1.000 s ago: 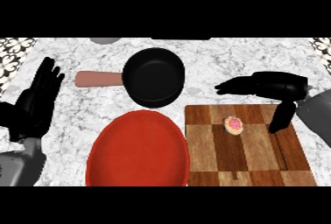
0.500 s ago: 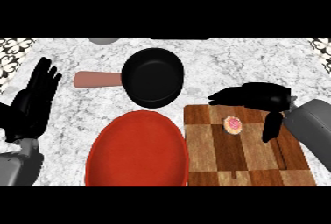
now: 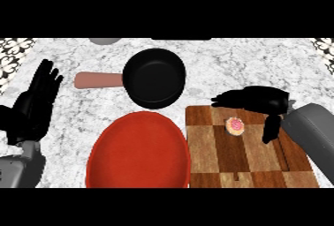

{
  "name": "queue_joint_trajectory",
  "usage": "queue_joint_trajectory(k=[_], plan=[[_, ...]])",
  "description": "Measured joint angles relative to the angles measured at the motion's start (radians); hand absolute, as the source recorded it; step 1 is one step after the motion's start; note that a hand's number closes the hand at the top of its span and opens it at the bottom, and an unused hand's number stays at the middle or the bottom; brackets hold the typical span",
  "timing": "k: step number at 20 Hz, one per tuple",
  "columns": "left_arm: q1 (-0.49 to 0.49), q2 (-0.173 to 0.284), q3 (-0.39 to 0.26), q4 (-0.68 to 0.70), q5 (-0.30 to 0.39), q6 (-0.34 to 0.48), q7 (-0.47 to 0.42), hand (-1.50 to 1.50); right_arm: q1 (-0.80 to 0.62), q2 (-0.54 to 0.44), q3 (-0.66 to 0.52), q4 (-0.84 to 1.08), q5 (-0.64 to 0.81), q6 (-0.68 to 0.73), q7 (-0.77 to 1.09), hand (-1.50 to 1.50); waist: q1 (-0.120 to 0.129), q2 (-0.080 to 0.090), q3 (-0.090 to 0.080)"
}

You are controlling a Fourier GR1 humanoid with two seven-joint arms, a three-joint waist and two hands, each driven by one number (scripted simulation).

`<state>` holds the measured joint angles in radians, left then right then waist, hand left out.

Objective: Pick the cupcake from the cutting board and place it in the pot

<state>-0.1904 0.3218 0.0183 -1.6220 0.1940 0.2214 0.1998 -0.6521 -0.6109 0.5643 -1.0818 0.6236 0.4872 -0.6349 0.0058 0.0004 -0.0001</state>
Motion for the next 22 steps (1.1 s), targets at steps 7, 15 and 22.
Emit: queue_joint_trajectory(k=[7, 15, 22], plan=[[-0.004, -0.034, 0.009, 0.016, -0.027, -0.011, -0.01, 0.0, 0.02, 0.089, -0.018, 0.075, 0.113, -0.043, -0.009, -1.5, 0.0, 0.001, 0.0], [-0.002, -0.048, 0.024, 0.002, -0.047, -0.03, -0.001, 0.0, 0.013, 0.14, -0.029, 0.168, 0.221, -0.117, -0.106, 1.5, 0.002, 0.001, 0.0], [0.002, -0.048, 0.05, -0.018, -0.047, -0.049, 0.023, 0.0, 0.01, 0.18, -0.041, 0.214, 0.289, -0.187, -0.193, 1.5, 0.002, -0.001, -0.001]])
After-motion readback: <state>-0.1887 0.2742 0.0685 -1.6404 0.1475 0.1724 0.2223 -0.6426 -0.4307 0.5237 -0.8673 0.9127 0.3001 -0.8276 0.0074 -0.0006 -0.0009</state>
